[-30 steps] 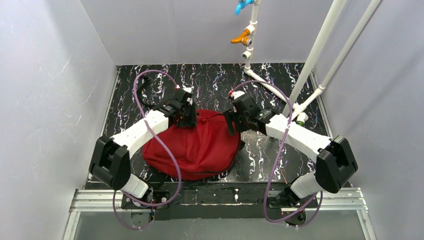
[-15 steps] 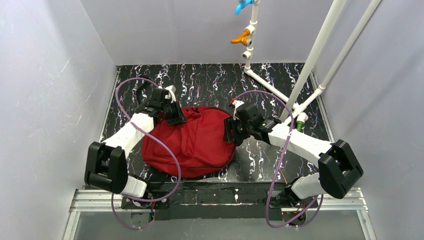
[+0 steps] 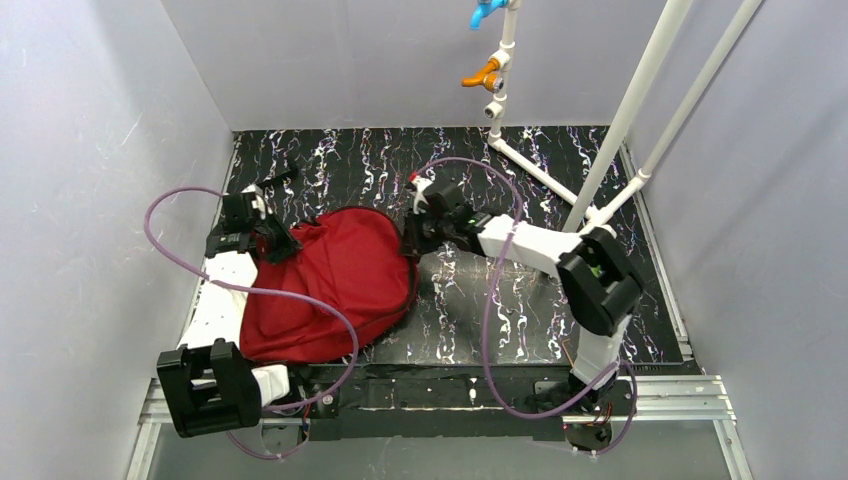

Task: Pack the student bag
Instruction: Move the student bag to the center of the board.

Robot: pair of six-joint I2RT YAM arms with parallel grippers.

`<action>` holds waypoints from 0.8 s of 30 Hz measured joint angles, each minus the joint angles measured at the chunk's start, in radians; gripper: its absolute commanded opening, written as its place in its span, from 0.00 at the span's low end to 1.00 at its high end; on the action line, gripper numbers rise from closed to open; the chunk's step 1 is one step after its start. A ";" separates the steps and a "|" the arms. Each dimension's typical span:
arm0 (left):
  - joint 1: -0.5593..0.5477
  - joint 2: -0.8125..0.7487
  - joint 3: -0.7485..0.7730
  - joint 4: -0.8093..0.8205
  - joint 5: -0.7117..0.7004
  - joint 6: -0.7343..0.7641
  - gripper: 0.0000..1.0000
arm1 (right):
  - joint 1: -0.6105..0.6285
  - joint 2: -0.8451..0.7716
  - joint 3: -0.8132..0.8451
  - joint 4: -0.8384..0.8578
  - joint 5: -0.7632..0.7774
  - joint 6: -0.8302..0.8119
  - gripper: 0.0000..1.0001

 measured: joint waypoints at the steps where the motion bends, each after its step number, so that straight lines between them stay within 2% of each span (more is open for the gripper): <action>1: 0.018 0.001 0.003 -0.005 -0.011 0.005 0.01 | 0.013 0.040 0.043 0.014 -0.009 0.010 0.38; 3: 0.057 0.016 0.027 -0.032 -0.038 0.018 0.07 | 0.039 0.090 0.097 0.038 -0.020 0.028 0.52; 5: 0.079 0.035 0.060 -0.058 -0.058 0.027 0.30 | 0.063 0.112 0.127 0.041 -0.023 0.042 0.63; 8: 0.097 0.040 0.092 -0.072 -0.071 0.027 0.43 | 0.079 0.114 0.173 -0.016 -0.021 0.034 0.76; 12: 0.104 0.012 0.100 -0.062 -0.040 0.008 0.49 | 0.045 0.095 0.232 -0.121 0.012 -0.025 0.87; 17: 0.104 -0.059 0.130 -0.085 0.047 -0.032 0.58 | -0.009 -0.012 0.275 -0.306 0.138 -0.145 0.97; 21: 0.104 -0.158 0.212 -0.099 0.147 -0.097 0.67 | -0.009 -0.156 0.316 -0.433 0.252 -0.243 0.98; 24: 0.104 -0.216 0.326 -0.073 0.240 -0.152 0.70 | -0.003 -0.273 0.365 -0.486 0.313 -0.301 0.98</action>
